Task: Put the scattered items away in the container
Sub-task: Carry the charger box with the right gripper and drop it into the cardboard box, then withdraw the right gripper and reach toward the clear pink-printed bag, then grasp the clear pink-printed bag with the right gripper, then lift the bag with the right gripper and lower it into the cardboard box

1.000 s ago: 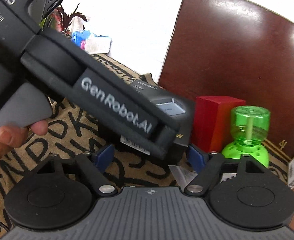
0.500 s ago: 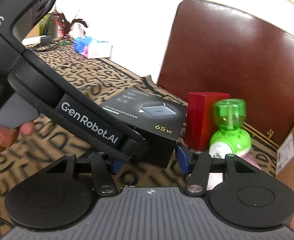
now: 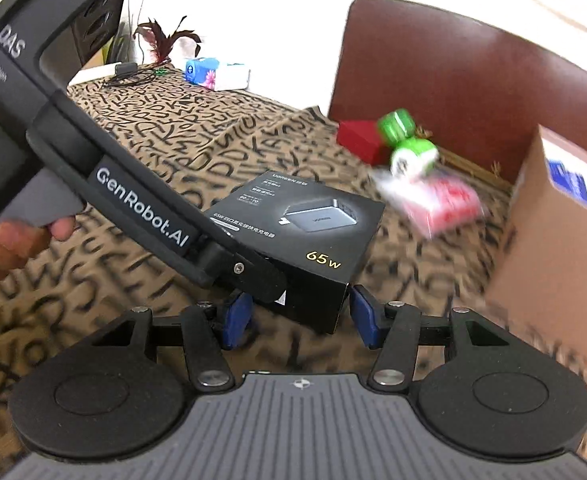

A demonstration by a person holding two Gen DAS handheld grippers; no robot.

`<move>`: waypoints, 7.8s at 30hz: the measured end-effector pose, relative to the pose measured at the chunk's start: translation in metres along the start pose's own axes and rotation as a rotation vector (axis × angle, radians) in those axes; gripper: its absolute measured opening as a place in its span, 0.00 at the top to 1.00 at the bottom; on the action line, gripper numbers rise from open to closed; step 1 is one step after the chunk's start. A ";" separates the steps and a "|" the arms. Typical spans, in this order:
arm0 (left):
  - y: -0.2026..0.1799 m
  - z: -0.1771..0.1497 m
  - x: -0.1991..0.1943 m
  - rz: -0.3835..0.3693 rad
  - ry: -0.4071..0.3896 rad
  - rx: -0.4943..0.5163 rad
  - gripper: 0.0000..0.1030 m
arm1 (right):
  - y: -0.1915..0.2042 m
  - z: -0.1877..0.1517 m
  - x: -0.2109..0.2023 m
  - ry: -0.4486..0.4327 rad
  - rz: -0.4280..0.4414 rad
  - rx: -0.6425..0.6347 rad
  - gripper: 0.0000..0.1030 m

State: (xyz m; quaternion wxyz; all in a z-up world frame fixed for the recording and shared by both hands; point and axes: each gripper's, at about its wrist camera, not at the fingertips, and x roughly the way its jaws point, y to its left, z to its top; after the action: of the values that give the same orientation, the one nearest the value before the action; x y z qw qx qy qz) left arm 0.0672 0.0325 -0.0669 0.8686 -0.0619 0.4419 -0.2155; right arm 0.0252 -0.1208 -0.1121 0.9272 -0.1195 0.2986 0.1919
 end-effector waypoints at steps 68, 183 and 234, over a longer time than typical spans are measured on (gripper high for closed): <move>-0.138 0.202 -0.007 -0.166 -0.335 0.150 0.17 | -0.140 0.087 -0.085 -0.349 -0.320 -0.012 0.28; 0.047 0.136 0.108 0.009 -0.115 0.016 0.08 | -0.053 0.051 0.126 0.030 -0.319 0.222 0.17; -0.063 -0.001 0.044 -0.098 0.098 0.039 0.14 | -0.023 -0.060 -0.037 0.036 -0.053 0.189 0.24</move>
State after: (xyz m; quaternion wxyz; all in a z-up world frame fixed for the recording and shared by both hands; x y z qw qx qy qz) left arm 0.0689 -0.0433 -0.0816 0.8354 -0.0559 0.4759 -0.2692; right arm -0.0237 -0.1724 -0.1351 0.9336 -0.0426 0.3287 0.1361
